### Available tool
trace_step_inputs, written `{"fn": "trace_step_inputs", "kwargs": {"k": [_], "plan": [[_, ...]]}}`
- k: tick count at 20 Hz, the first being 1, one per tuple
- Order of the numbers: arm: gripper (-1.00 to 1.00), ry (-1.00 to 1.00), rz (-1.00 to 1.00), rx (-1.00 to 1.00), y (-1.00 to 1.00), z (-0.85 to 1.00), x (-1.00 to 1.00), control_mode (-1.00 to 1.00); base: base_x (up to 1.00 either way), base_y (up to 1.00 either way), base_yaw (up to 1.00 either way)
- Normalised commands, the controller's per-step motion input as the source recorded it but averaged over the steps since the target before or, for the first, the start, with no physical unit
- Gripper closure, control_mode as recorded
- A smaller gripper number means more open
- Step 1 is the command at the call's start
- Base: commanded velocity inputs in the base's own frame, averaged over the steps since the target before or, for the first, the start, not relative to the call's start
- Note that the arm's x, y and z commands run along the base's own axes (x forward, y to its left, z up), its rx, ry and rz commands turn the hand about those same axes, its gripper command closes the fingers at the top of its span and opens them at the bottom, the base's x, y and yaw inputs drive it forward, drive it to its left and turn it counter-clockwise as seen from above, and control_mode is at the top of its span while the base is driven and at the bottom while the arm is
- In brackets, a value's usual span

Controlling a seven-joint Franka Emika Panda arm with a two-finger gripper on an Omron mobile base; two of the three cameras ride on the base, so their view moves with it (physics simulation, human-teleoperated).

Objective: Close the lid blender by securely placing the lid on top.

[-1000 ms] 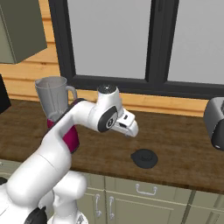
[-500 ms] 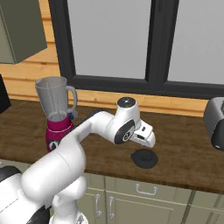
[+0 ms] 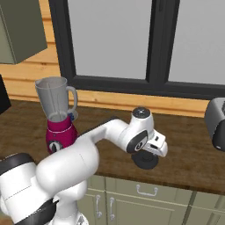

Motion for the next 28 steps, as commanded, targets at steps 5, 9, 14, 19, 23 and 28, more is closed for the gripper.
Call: {"fn": "trace_step_inputs", "kwargs": {"k": [5,9,14,19,23,28], "plan": [[-1.0,0.0,0.0,0.0,0.0,-0.24,0.04,-1.0,0.0,0.0,0.0],[-1.0,0.0,0.0,0.0,0.0,-0.26,0.06,-1.0,0.0,0.0,0.0],[-1.0,0.0,0.0,0.0,0.0,-0.27,0.09,-1.0,0.0,0.0,0.0],[-1.0,0.0,0.0,0.0,0.05,-0.25,0.12,-1.0,0.0,0.0,0.0],[-1.0,0.0,0.0,0.0,0.05,-0.16,0.13,-1.0,0.0,0.0,0.0],[-1.0,0.01,0.0,0.0,0.0,-0.05,0.16,-1.0,0.0,0.0,0.0]]}}
